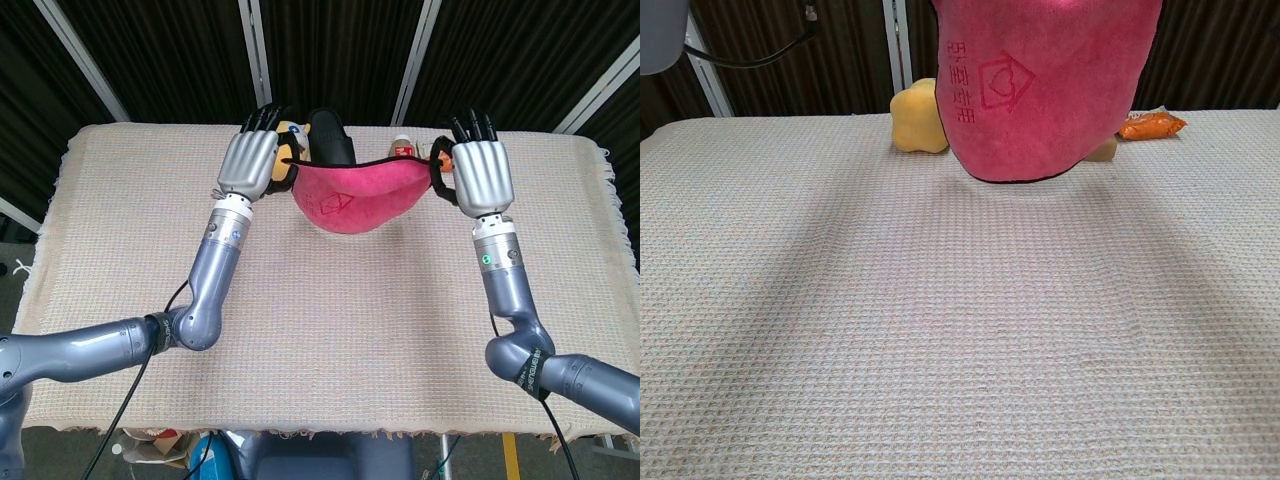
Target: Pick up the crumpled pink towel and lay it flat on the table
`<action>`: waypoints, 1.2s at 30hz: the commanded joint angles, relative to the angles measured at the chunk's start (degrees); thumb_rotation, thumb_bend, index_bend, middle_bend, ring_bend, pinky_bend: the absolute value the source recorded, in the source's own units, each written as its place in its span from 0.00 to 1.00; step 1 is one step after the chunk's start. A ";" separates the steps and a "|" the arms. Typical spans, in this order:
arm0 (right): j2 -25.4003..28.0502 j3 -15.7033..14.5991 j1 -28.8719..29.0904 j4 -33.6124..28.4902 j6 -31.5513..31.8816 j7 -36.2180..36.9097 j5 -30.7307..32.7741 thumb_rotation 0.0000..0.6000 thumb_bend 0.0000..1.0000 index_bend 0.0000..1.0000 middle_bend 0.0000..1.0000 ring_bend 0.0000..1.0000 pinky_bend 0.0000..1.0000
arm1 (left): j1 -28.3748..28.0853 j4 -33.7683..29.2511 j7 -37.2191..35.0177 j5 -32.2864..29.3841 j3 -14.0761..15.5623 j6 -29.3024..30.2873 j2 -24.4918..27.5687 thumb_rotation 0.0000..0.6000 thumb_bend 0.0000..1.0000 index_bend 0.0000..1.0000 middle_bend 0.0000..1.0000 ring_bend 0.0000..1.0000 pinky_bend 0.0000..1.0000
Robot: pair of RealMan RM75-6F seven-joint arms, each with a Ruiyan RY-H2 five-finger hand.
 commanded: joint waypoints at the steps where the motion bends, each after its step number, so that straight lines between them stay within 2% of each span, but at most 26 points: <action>1: -0.20 0.12 0.01 0.84 -0.30 0.55 -0.11 1.00 0.50 0.66 0.24 0.08 0.09 | -1.40 1.37 0.47 0.21 -0.44 0.61 -1.17 1.00 0.52 0.61 0.07 0.00 0.01; 5: -0.06 -0.24 -0.48 1.42 -0.62 1.29 -0.45 1.00 0.50 0.66 0.24 0.08 0.09 | -1.88 1.65 0.37 0.26 -0.03 0.77 -2.11 1.00 0.52 0.61 0.07 0.00 0.01; 9: 0.38 -1.35 -1.82 0.54 -0.31 2.33 -1.59 1.00 0.50 0.66 0.24 0.08 0.09 | -1.06 0.43 0.13 0.72 1.63 1.10 -2.68 1.00 0.52 0.61 0.07 0.00 0.01; 23: -0.87 -9.24 -7.31 -6.82 2.99 1.88 -9.94 1.00 0.50 0.66 0.24 0.08 0.09 | 5.60 -11.96 -1.89 6.65 9.59 5.61 -3.17 1.00 0.52 0.61 0.07 0.00 0.01; 36: -2.47 -13.40 -10.31 -10.00 4.78 -1.13 -14.15 1.00 0.50 0.66 0.24 0.08 0.09 | 10.19 -18.48 -2.49 11.25 15.12 7.44 -3.13 1.00 0.52 0.61 0.07 0.00 0.01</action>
